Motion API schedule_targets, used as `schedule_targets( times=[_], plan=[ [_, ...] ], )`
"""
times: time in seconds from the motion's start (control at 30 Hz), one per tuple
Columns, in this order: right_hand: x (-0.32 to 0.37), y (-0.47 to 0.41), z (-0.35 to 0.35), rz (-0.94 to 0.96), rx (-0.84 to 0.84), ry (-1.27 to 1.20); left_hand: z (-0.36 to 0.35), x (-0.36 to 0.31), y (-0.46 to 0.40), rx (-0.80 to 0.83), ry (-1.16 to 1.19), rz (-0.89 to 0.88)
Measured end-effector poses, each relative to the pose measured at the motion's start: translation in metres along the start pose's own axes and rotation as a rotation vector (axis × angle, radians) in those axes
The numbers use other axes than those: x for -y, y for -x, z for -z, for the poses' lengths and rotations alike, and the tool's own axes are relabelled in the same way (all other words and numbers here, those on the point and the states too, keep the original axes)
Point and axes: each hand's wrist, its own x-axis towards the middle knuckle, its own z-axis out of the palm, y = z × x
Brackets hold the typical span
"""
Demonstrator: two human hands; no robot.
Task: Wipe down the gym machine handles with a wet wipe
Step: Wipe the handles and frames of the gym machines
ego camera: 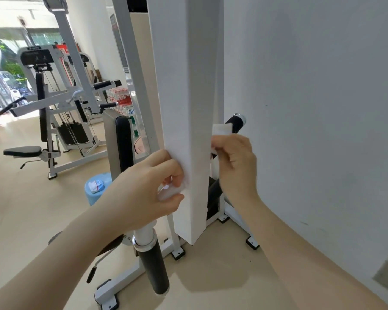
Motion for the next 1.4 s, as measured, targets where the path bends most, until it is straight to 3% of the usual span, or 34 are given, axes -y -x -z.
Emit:
schedule_targets(
  times=[0.03,0.1,0.27,0.37,0.4,0.5,0.57,0.7,0.83,1.0,1.13,1.27,1.33,1.4],
  plan=[
    [-0.002,-0.001,-0.003,0.164,0.084,0.095,0.0,0.001,0.0,0.001,-0.001,0.003],
    [-0.008,-0.015,-0.001,0.291,0.211,0.207,0.001,0.004,0.0,-0.003,0.002,0.014],
    [-0.008,-0.049,0.006,0.129,0.281,0.328,0.005,0.007,-0.001,0.019,-0.003,0.033],
    [-0.004,-0.036,0.001,0.341,0.406,0.399,0.006,0.006,-0.001,0.02,0.036,0.059],
    [-0.01,-0.039,0.002,0.376,0.374,0.433,0.005,0.006,-0.001,0.015,0.035,0.063],
    [-0.021,-0.061,0.009,0.159,0.198,0.415,0.003,0.006,-0.001,0.004,0.049,0.047],
    [-0.022,-0.059,0.006,0.102,0.19,0.361,0.004,0.007,0.0,0.007,0.054,0.042],
    [-0.022,-0.045,0.011,0.23,0.346,0.279,0.003,0.005,0.002,-0.016,0.071,0.044],
    [-0.027,-0.065,0.011,0.073,0.16,0.296,0.002,-0.001,0.0,-0.025,0.059,0.062],
    [-0.026,-0.047,0.014,0.264,0.243,0.257,0.003,-0.001,0.006,-0.029,0.078,0.048],
    [-0.033,-0.059,0.012,0.118,0.021,0.272,0.001,-0.004,0.002,-0.032,0.066,0.054],
    [-0.032,-0.049,0.008,0.088,-0.092,0.3,-0.001,-0.005,0.003,-0.039,0.103,0.047],
    [-0.027,-0.042,0.007,0.076,-0.099,0.327,-0.003,-0.005,0.003,-0.048,0.117,0.053],
    [-0.019,-0.031,0.005,0.188,-0.005,0.36,-0.004,-0.007,0.003,-0.052,0.131,0.059]
  ],
)
